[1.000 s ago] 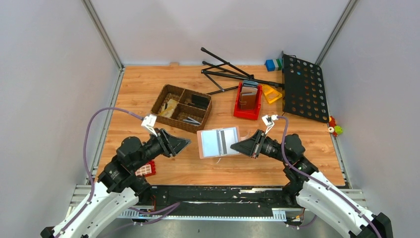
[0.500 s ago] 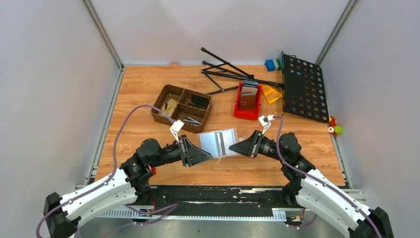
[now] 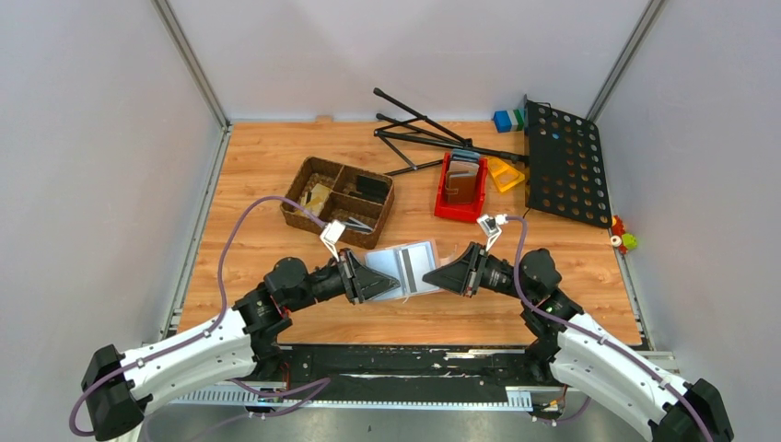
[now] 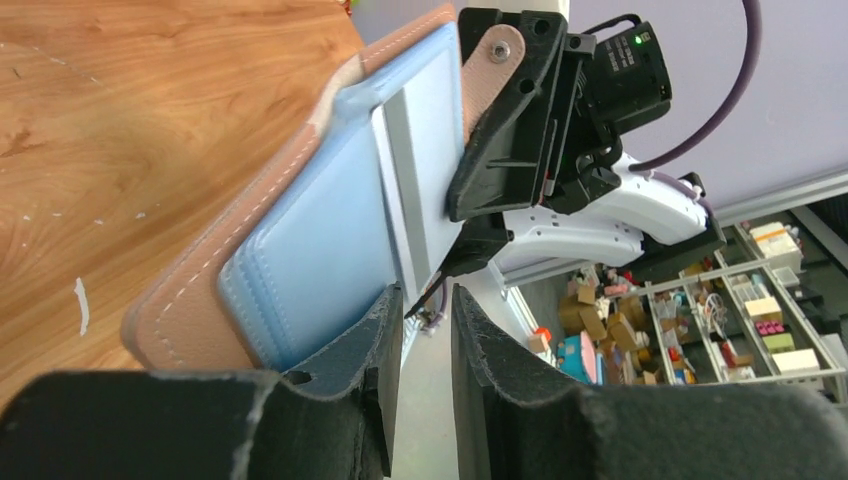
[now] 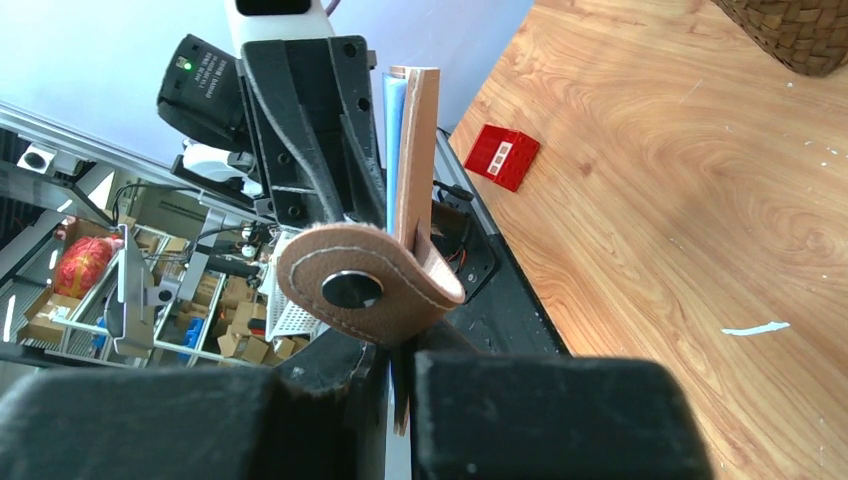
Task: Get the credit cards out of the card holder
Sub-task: Remove the credit card from the card holder.
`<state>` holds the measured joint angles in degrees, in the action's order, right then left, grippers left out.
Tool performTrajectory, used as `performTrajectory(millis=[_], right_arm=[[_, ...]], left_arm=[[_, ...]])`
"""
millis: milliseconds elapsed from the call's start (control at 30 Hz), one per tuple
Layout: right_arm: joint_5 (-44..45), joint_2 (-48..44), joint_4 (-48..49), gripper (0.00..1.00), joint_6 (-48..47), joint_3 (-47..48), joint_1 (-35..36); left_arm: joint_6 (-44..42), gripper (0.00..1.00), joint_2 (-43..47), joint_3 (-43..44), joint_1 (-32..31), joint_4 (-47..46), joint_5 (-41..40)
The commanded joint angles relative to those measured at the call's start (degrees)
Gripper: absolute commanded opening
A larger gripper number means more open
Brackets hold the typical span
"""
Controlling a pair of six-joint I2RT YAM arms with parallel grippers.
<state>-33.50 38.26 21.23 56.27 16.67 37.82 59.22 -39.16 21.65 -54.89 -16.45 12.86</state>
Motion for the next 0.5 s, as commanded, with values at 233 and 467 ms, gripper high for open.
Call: performTrajectory(millis=[233, 467], right_arm=[[-1.4, 0.0, 9.4, 0.0, 3.1, -1.7, 1.6], [-1.7, 0.9, 9.8, 0.0, 3.1, -1.2, 2.5]], left_arm=[[2.4, 0.32, -1.1, -1.6, -0.3, -3.0, -2.2], [3.3, 0.33, -4.3, -1.5, -0.2, -4.7, -1.1]])
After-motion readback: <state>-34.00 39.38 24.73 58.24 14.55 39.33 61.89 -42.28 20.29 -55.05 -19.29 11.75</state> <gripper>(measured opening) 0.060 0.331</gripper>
